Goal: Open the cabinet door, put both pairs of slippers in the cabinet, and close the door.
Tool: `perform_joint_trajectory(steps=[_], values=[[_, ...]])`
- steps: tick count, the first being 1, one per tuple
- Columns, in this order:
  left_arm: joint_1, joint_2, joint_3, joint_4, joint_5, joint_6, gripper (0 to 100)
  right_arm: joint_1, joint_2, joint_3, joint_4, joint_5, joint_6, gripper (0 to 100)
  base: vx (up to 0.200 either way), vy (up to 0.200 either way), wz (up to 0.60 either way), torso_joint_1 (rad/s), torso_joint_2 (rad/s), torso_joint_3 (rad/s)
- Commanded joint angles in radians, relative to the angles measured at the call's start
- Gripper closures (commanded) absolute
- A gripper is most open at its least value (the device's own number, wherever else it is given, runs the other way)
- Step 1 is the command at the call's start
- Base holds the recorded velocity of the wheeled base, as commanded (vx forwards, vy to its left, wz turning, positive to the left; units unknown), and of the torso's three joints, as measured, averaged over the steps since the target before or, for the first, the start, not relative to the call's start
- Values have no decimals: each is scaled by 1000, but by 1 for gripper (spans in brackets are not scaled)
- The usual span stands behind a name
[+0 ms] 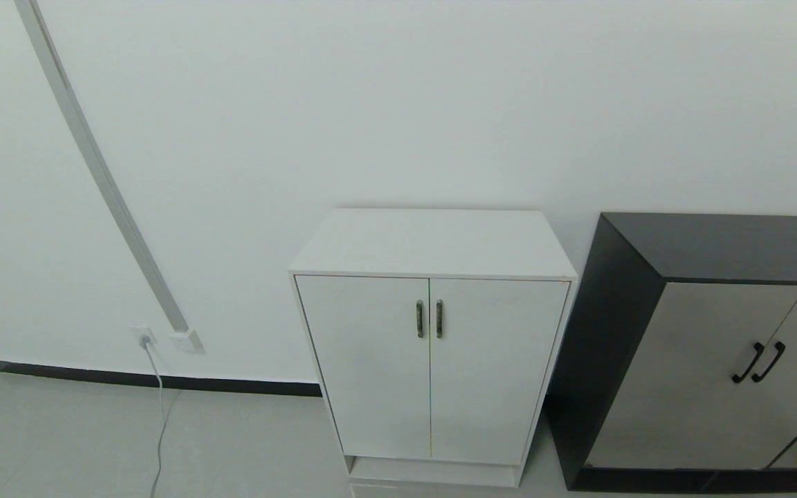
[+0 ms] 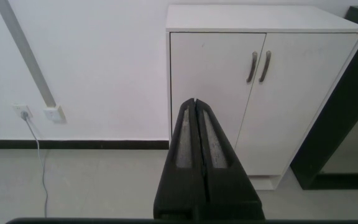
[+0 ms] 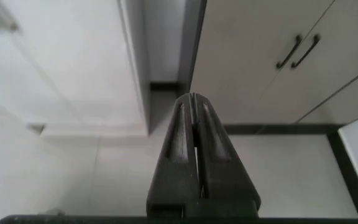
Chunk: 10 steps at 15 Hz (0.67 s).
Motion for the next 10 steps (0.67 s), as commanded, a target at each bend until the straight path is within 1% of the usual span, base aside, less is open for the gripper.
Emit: perform_joint_trajectory(steps=[1, 3, 8, 10], values=[[0, 1, 0, 0, -1, -1, 100, 0, -162, -2, 110, 25, 4, 100, 0, 0, 0, 0, 0, 0], [0, 1, 0, 0, -1, -1, 100, 0, -237, -2, 228, 55, 4, 100, 0, 0, 0, 0, 0, 0], [0, 1, 0, 0, -1, -1, 100, 2, -394, 8, 447, 94, 14, 100, 0, 0, 0, 0, 0, 0], [-2, 1, 0, 0, 1, -1, 100, 3, -532, 8, 578, 151, 21, 100, 0, 0, 0, 0, 0, 0]])
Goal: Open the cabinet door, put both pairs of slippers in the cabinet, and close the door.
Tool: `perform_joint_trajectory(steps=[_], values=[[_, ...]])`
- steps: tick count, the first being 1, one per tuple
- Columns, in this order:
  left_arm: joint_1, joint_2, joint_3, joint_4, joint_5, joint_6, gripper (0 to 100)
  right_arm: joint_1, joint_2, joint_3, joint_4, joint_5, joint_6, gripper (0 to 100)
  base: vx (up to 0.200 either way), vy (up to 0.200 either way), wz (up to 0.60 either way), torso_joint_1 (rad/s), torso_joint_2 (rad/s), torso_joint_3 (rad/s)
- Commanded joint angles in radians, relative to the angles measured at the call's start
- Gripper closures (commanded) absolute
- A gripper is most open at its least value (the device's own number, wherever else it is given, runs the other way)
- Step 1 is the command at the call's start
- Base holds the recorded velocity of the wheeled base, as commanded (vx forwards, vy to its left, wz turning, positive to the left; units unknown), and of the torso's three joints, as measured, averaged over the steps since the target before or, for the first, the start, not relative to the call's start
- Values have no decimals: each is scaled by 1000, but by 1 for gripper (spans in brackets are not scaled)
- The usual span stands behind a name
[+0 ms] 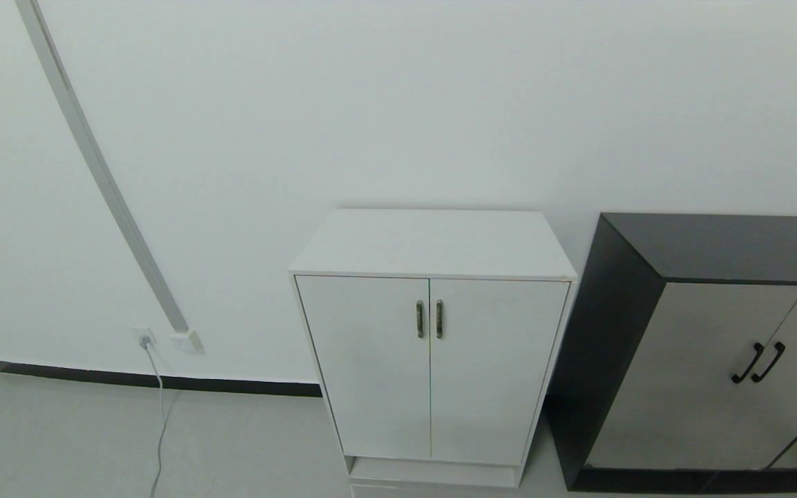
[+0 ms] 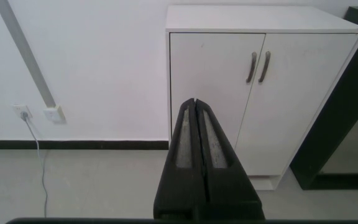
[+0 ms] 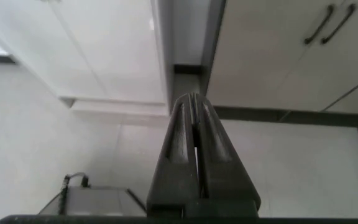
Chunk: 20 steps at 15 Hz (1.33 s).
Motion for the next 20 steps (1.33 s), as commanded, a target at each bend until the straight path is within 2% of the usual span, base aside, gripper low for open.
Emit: perform_joint_trajectory(steps=[1, 8, 10, 13, 17, 20], values=[[0, 1, 0, 0, 0, 0, 100, 5, -172, 0, 108, 35, -3, 100, 0, 0, 0, 0, 0, 0], [0, 1, 0, 0, 0, 0, 100, 15, -290, -4, 153, 68, -9, 100, 0, 0, 0, 0, 0, 0], [0, 1, 0, 0, 0, 0, 100, -8, -294, -3, 154, 68, -9, 100, 0, 0, 0, 0, 0, 0], [0, 1, 0, 0, 0, 0, 100, -115, -345, -3, 154, 69, -9, 100, 0, 0, 0, 0, 0, 0], [-2, 1, 0, 0, 0, 0, 100, -107, -469, 0, 154, 78, -20, 100, 0, 0, 0, 0, 0, 0], [-2, -1, 0, 0, 0, 0, 100, -106, -480, 0, 153, 80, -21, 100, 0, 0, 0, 0, 0, 0]])
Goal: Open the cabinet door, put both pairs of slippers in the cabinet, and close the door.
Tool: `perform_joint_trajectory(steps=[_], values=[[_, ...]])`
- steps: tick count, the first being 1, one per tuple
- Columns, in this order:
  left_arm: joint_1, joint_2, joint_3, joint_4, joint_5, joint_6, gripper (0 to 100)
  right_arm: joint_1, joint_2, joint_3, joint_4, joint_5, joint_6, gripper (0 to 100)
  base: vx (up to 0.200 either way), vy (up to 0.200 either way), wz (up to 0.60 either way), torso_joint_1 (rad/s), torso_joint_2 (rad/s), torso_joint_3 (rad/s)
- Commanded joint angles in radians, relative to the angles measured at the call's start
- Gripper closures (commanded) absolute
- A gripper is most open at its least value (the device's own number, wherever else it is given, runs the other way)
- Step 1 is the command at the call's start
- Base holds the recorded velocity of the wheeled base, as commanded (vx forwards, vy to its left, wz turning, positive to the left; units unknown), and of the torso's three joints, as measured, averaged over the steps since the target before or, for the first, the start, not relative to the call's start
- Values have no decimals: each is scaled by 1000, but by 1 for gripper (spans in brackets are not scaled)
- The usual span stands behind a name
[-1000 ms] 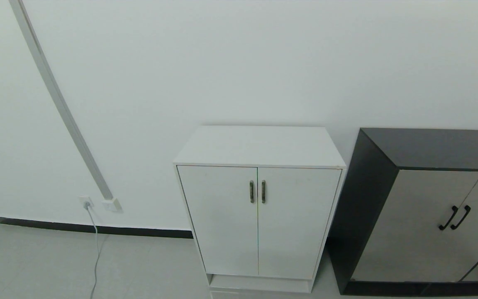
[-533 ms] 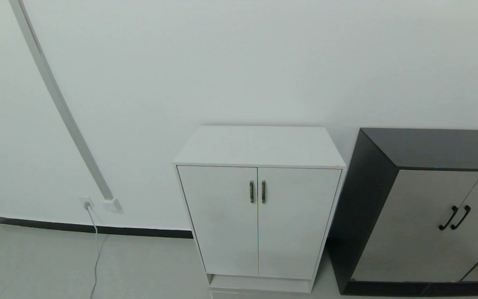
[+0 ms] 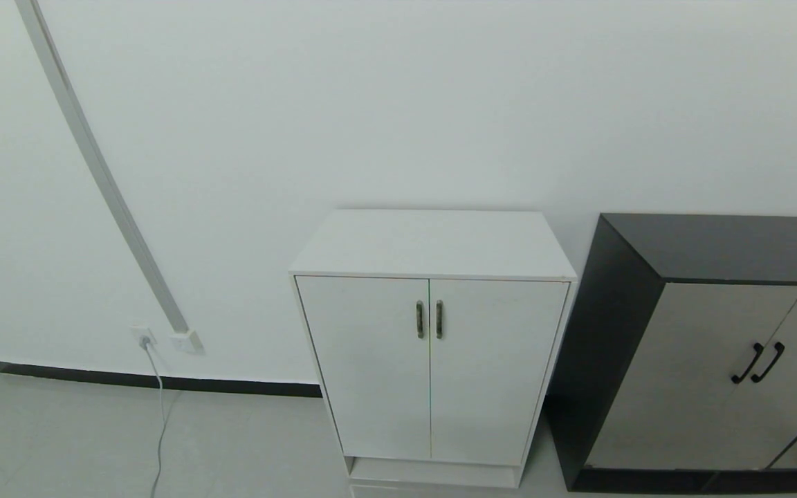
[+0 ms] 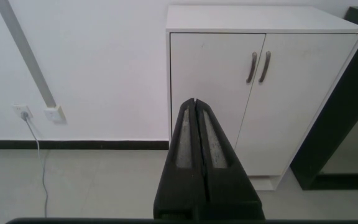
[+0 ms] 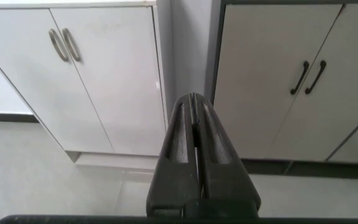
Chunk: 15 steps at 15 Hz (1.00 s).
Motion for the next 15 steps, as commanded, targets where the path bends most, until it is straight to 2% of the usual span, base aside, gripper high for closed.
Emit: perform_joint_trajectory(steps=[1, 7, 10, 15], values=[[0, 1, 0, 0, 1, -1, 100, 0, -14, 0, 0, 0, 0, 100, 0, 0, 0, 0, 0, 0], [0, 1, 0, 0, -1, -1, 100, -42, -96, 0, 1, 6, 4, 100, 0, 0, 0, 0, 0, 0], [0, 1, 0, 0, 1, -1, 100, -42, -96, 0, -6, -7, 77, 100, 0, 0, 0, 0, 0, 0], [0, 1, 0, 0, 1, 2, 100, -44, -96, 0, -8, -11, 75, 100, 0, 0, 0, 0, 0, 0]])
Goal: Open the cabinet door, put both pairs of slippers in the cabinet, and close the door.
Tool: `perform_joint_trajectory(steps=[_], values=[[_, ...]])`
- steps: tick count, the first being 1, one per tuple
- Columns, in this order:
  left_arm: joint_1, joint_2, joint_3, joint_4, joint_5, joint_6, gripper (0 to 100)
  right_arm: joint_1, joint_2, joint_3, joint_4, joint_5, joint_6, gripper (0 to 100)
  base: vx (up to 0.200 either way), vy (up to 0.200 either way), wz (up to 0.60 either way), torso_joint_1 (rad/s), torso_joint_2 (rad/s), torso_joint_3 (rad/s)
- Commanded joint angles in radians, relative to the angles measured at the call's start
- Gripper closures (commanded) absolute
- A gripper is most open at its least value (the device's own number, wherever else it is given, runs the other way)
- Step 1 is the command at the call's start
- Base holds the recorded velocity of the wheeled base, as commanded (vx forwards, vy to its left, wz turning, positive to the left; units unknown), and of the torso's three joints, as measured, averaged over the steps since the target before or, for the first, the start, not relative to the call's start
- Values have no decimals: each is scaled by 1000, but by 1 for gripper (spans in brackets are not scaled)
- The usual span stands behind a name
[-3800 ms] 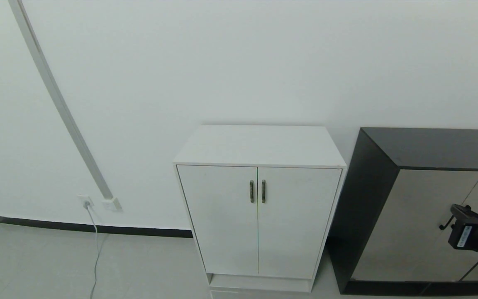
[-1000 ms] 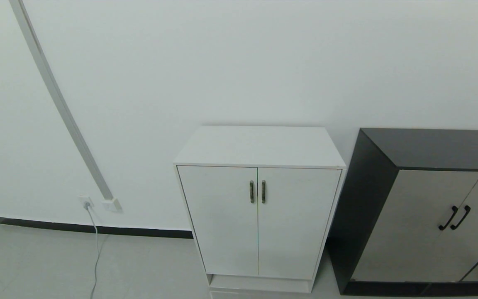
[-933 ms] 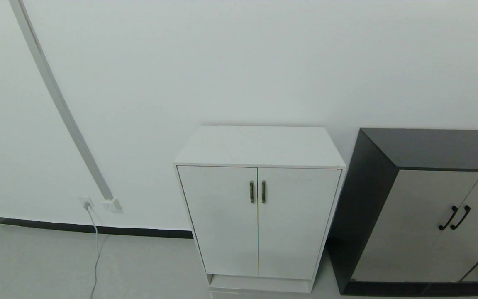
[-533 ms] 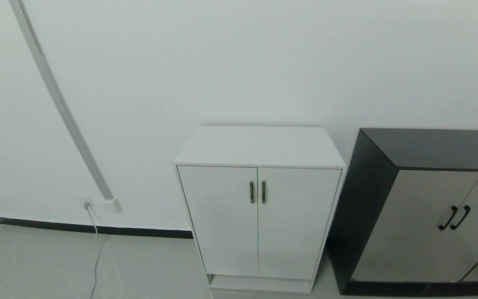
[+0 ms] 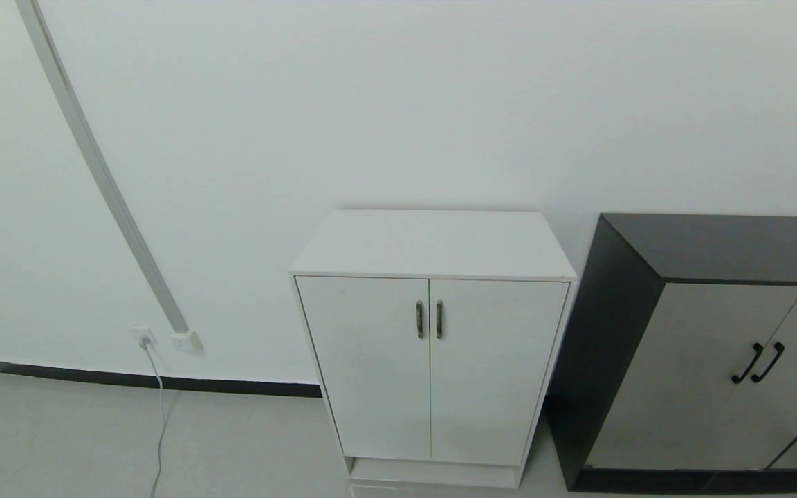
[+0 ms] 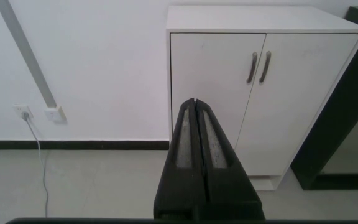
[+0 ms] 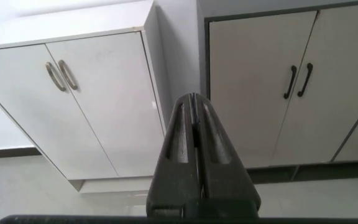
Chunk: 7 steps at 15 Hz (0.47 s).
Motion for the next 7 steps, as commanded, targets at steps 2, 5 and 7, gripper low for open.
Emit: perform_joint_trajectory(steps=[2, 5, 7], values=[[0, 1, 0, 0, -1, 0, 100, 0, 0, -1, 1, 2, -1, 100, 0, 0, 0, 0, 0, 0], [0, 1, 0, 0, 1, 0, 100, 0, 0, -1, 1, 7, -7, 100, 0, 0, 0, 0, 0, 0], [0, 1, 0, 0, 1, 0, 100, 0, 0, -1, 1, 7, -7, 100, 0, 0, 0, 0, 0, 0]])
